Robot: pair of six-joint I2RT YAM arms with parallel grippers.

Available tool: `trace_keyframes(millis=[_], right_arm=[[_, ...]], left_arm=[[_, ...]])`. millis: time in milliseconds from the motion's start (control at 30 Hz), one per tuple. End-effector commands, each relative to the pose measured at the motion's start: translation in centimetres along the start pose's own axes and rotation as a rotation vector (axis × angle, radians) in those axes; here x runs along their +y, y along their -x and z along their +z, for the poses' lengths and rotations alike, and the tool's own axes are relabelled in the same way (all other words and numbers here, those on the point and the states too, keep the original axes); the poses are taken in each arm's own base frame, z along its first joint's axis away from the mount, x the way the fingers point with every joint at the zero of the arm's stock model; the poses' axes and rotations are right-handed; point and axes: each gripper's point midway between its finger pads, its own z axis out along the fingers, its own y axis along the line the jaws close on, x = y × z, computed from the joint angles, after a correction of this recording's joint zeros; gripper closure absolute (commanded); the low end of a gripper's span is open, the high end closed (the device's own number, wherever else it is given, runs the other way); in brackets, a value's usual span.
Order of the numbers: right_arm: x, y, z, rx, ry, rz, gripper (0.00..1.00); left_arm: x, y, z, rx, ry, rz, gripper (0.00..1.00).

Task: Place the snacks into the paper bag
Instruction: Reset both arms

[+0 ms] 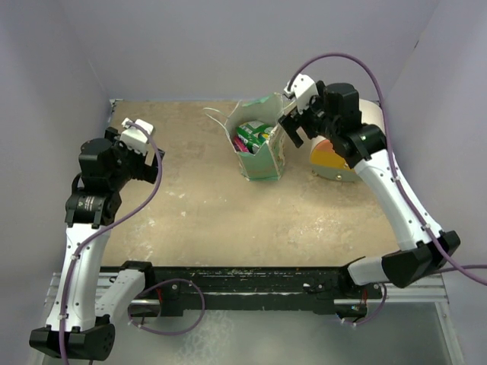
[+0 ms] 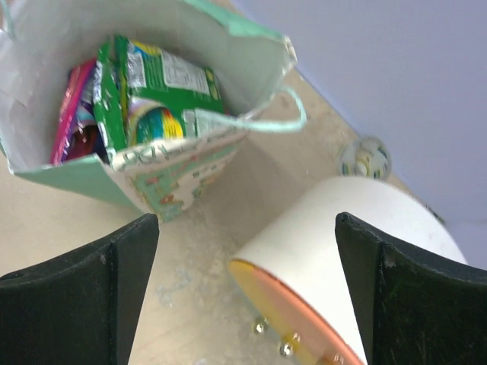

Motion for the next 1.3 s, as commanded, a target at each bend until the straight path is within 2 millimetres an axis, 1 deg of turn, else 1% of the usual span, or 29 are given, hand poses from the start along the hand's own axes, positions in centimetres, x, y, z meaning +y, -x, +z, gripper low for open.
trace_keyframes(millis=[0, 133, 267, 300, 367, 467, 533, 600, 667, 733, 867, 933, 967, 1000, 1100, 1133, 1200, 1267], right_arm=[[-2.7, -0.1, -3.9, -0.031, -0.185, 0.062, 0.0], [-3.7, -1.2, -6.2, -0.058, -0.267, 0.103, 0.0], [-5.9, -2.9, -8.3, -0.094, -0.395, 0.168, 0.0], [-6.2, -3.8, -8.6, -0.098, -0.424, 0.184, 0.0], [-7.0, -4.5, -9.9, -0.125, -0.489, 0.205, 0.0], [-7.6, -5.2, -11.1, -0.162, -0.551, 0.219, 0.01], [-7.7, -5.9, -11.0, -0.152, -0.575, 0.219, 0.0], [-7.7, -6.7, -10.4, -0.122, -0.582, 0.226, 0.0], [-7.5, -7.4, -9.9, -0.086, -0.572, 0.244, 0.0], [-7.1, -7.9, -9.7, -0.072, -0.561, 0.26, 0.0], [-6.8, -8.9, -10.3, -0.092, -0.59, 0.272, 0.0], [-6.9, -8.5, -11.1, -0.134, -0.613, 0.279, 0.01], [-6.5, -9.3, -10.9, -0.128, -0.61, 0.285, 0.01], [-6.4, -9.3, -11.0, -0.138, -0.609, 0.291, 0.01], [-5.7, -10.0, -10.7, -0.143, -0.583, 0.29, 0.0], [-5.7, -10.3, -10.6, -0.145, -0.588, 0.289, 0.01], [-5.9, -10.9, -10.5, -0.152, -0.602, 0.294, 0.0], [-5.8, -11.1, -10.4, -0.165, -0.597, 0.308, 0.0]], left_arm=[[2.0, 1.2, 0.1, -0.041, 0.098, -0.012, 0.01], [2.5, 1.5, 0.4, -0.068, 0.124, -0.003, 0.01], [2.5, 2.0, 0.8, -0.103, 0.129, -0.021, 0.01], [2.5, 2.3, 0.8, -0.123, 0.133, -0.03, 0.01], [2.5, 2.6, 0.8, -0.145, 0.138, -0.048, 0.01], [2.4, 3.0, 0.9, -0.17, 0.129, -0.067, 0.01], [1.9, 2.9, 1.1, -0.175, 0.108, -0.069, 0.01], [1.8, 2.5, 1.3, -0.171, 0.106, -0.075, 0.01], [2.0, 2.2, 1.3, -0.173, 0.128, -0.079, 0.01], [2.7, 2.1, 1.1, -0.187, 0.17, -0.068, 0.01], [4.2, 2.0, 0.2, -0.192, 0.26, -0.044, 0.01], [4.7, 1.9, -0.4, -0.185, 0.294, -0.046, 0.01], [4.8, 1.8, -0.8, -0.187, 0.308, -0.05, 0.01], [4.9, 1.8, -1.1, -0.196, 0.317, -0.055, 0.01], [4.8, 2.2, -2.0, -0.261, 0.331, -0.08, 0.01], [4.6, 2.6, -2.4, -0.284, 0.327, -0.088, 0.01], [4.0, 2.8, -2.5, -0.296, 0.295, -0.101, 0.01], [3.3, 2.8, -2.1, -0.286, 0.248, -0.099, 0.01]])
